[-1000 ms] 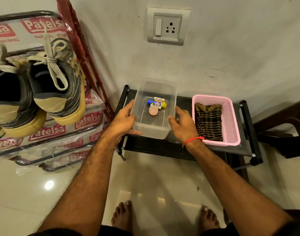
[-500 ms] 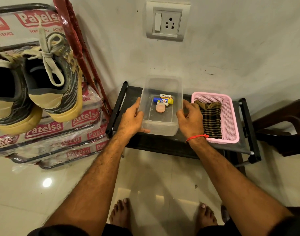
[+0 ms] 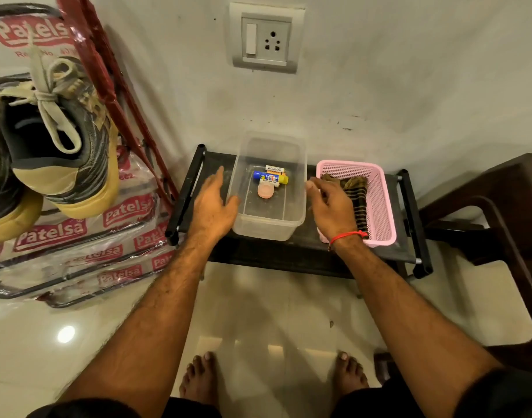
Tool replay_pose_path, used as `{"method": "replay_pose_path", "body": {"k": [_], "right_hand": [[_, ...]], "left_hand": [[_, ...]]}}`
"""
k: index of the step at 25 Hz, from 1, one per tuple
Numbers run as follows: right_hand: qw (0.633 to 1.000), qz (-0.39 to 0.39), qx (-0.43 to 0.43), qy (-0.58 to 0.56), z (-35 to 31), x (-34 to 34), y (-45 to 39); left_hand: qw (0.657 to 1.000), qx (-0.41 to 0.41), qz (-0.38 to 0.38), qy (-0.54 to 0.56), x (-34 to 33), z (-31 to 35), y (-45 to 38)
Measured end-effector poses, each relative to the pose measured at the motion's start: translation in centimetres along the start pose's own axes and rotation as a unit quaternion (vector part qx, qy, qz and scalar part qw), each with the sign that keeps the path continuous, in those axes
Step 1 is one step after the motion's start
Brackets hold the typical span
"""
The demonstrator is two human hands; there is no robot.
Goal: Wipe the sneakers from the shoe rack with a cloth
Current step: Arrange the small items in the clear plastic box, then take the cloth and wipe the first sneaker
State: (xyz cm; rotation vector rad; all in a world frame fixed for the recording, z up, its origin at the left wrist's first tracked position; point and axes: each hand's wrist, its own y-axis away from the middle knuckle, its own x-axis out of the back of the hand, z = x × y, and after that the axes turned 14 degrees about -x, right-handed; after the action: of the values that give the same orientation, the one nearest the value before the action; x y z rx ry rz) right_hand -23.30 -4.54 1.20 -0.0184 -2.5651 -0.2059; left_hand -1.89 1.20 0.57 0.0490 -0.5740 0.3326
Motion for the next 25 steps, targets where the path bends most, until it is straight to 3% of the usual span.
{"method": "replay_pose_path", "body": {"k": [2,5,7,10,13,15,17,21,25], "right_hand": [[0.995,0.068,-0.044,-0.052,0.5,2.8,-1.4],[0.978,0.146,-0.118,-0.086,2.4,6.8,-3.7],[0.980,0.145,-0.130,-0.040,3.9,8.0,-4.5],[0.981,0.096,-0.098,0.136,5.1,8.0,-4.6],[0.951,0.018,-0.125,0.282,5.8,7.0,-4.5],[0.929,-0.005,-0.163,0.332,6.0,6.1,-4.7],[0.922,-0.005,-0.162,0.351,6.2,5.2,-4.9],[0.952,0.036,-0.132,0.273,6.5,4.6,-5.1],[0.984,0.048,-0.173,-0.009,5.5,5.5,-5.4]], "left_hand": [[0.994,-0.049,0.072,-0.060,-0.1,0.2,-0.2],[0.980,-0.144,0.128,-0.056,-0.8,2.3,-0.1],[0.972,-0.204,0.105,-0.046,-2.1,4.4,0.5],[0.957,-0.284,0.048,-0.038,-5.3,7.4,1.5],[0.976,-0.217,-0.030,0.007,-8.4,9.9,2.5],[0.987,-0.130,-0.090,0.034,-10.6,10.6,3.1],[0.985,-0.107,-0.126,0.039,-12.2,10.7,3.7],[0.984,-0.108,-0.136,0.032,-12.9,10.0,3.8],[0.984,-0.104,-0.141,0.014,-12.3,9.8,3.7]]}}
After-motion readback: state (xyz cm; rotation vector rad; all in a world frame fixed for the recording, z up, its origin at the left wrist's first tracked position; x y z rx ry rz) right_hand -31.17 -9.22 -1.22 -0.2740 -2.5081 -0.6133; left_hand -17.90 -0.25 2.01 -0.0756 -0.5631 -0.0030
